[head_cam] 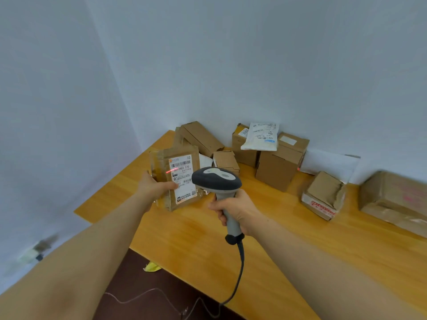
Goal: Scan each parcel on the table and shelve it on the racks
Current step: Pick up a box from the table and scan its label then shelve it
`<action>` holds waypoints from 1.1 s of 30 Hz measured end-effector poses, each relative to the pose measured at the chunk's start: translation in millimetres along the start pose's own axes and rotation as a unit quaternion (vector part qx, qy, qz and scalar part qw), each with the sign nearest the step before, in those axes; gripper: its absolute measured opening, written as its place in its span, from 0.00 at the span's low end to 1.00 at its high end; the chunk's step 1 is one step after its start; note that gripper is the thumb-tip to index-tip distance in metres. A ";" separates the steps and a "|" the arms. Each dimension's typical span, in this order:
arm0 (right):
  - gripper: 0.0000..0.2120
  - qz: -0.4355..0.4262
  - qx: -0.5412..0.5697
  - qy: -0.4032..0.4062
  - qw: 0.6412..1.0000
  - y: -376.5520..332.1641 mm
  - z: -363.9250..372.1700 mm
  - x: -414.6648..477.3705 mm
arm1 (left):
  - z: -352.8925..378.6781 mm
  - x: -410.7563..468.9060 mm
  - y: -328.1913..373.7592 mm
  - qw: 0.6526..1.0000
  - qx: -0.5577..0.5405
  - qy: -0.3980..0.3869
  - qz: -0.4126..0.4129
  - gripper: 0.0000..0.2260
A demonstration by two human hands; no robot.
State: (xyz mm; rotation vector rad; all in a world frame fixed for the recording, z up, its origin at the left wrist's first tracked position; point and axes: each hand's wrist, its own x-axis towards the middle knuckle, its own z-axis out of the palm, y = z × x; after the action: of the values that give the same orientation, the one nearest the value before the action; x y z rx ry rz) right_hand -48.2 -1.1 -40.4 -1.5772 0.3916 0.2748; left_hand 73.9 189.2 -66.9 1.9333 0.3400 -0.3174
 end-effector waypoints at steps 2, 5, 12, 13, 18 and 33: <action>0.10 -0.006 -0.002 0.007 1.000 -1.6 2.1 -1.4 | -1.3 0.0 -1.2 1.000 -0.004 0.001 0.001 0.35; 0.11 -0.010 -0.005 0.015 1.000 -3.4 4.1 -3.1 | -3.9 0.0 -4.3 1.000 -0.008 0.003 0.002 0.35; 0.11 -0.004 -0.010 0.011 1.000 -1.3 12.8 -9.1 | -13.1 -1.5 -12.3 1.000 -0.017 0.003 0.006 0.34; 0.11 -0.003 -0.008 0.015 1.000 -1.2 14.3 -9.3 | -14.7 -1.7 -13.3 1.000 -0.019 0.002 0.008 0.34; 0.09 0.002 -0.005 0.016 1.000 -1.6 24.7 -11.2 | -26.0 -4.1 -19.3 1.000 -0.021 -0.002 0.005 0.34; 0.11 0.023 0.119 0.114 0.986 27.2 61.7 -16.2 | -71.3 -28.6 -73.1 0.975 -0.159 -0.138 -0.066 0.22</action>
State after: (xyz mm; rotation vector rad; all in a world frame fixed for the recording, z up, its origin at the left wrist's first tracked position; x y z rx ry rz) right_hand -70.1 61.2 -61.5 -1.3686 0.6160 0.0772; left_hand 24.2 279.5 -92.0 1.5313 0.3135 -0.5764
